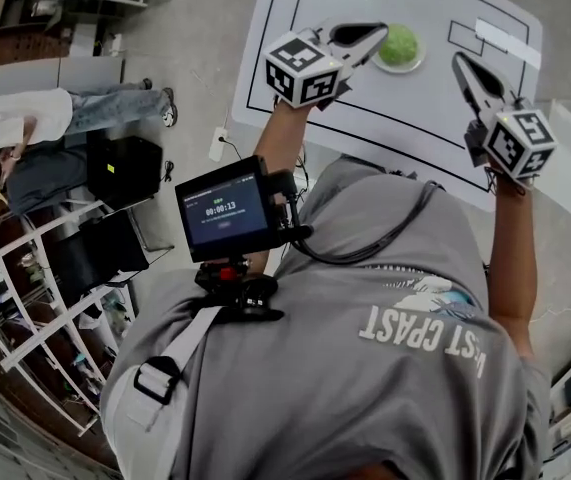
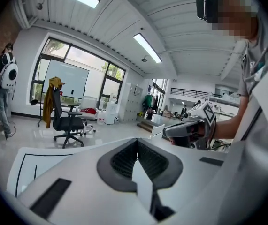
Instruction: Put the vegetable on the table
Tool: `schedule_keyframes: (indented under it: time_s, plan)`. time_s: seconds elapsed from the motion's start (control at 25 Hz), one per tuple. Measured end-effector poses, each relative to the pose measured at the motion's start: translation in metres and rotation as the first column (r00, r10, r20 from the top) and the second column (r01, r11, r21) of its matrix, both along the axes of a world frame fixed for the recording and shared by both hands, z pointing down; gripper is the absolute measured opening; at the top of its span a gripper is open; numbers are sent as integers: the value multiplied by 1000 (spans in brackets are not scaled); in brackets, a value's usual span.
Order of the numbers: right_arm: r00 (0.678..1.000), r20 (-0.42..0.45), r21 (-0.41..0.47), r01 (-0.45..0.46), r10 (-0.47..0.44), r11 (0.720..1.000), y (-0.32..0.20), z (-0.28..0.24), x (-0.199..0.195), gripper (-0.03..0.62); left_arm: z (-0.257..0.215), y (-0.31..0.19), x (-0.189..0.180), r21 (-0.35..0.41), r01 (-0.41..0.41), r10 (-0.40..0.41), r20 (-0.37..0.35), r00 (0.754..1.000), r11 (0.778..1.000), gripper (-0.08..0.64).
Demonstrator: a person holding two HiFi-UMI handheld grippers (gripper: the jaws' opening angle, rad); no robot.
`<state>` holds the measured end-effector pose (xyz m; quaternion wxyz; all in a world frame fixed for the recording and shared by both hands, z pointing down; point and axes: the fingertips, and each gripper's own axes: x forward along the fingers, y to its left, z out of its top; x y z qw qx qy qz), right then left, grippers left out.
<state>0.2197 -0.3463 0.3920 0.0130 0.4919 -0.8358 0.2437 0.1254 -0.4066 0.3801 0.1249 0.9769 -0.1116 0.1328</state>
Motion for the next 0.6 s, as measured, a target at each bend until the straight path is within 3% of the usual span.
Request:
schedule_keyframes:
  time_s: [0.36, 0.6]
  plan:
    - [1000, 23, 73, 3, -4, 997, 24, -24, 3, 6, -23, 16, 3, 79, -7, 6, 7, 1000, 997, 8]
    - [999, 47, 71, -6, 3, 997, 37, -22, 11, 6, -29, 26, 11, 92, -23, 23, 8, 1000, 995, 9]
